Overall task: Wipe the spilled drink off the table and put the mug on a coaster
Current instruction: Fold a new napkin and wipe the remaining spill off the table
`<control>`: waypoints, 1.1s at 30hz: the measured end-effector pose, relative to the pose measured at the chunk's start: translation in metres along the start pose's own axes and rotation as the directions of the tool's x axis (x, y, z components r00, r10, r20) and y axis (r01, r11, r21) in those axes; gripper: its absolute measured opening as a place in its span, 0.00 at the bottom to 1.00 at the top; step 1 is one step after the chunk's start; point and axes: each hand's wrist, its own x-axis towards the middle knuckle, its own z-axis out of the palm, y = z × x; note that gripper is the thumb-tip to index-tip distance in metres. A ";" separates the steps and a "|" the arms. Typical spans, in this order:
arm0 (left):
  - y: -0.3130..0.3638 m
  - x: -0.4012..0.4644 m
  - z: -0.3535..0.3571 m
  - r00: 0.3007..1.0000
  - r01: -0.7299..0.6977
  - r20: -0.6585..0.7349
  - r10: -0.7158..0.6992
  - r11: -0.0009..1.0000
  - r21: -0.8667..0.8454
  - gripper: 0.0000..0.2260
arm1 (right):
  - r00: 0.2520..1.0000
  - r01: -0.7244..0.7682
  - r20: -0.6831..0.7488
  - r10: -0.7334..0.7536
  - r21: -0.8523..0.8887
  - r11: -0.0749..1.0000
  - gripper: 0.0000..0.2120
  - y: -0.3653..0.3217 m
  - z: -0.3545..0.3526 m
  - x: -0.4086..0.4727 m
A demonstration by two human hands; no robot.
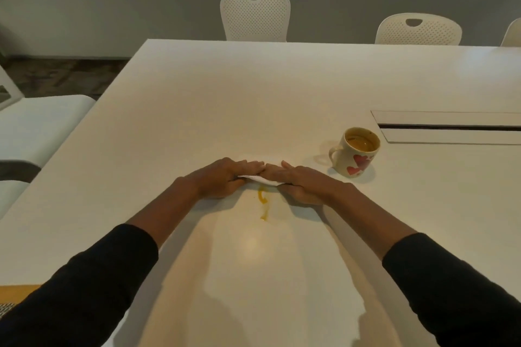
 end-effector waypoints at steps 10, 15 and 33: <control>0.001 -0.027 0.016 0.981 -0.090 0.180 0.067 0.988 0.125 0.25 | 0.998 0.030 0.067 -0.022 -0.136 0.990 0.26 -0.014 0.016 -0.027; 0.015 -0.042 0.020 0.975 -0.089 0.216 0.053 0.983 0.160 0.25 | 1.000 0.005 0.031 0.000 -0.161 0.987 0.25 -0.028 0.021 -0.041; 0.077 -0.110 0.036 0.958 -0.070 0.288 0.004 0.973 0.220 0.25 | 0.977 -0.181 0.119 0.175 0.048 0.982 0.23 -0.082 0.026 -0.088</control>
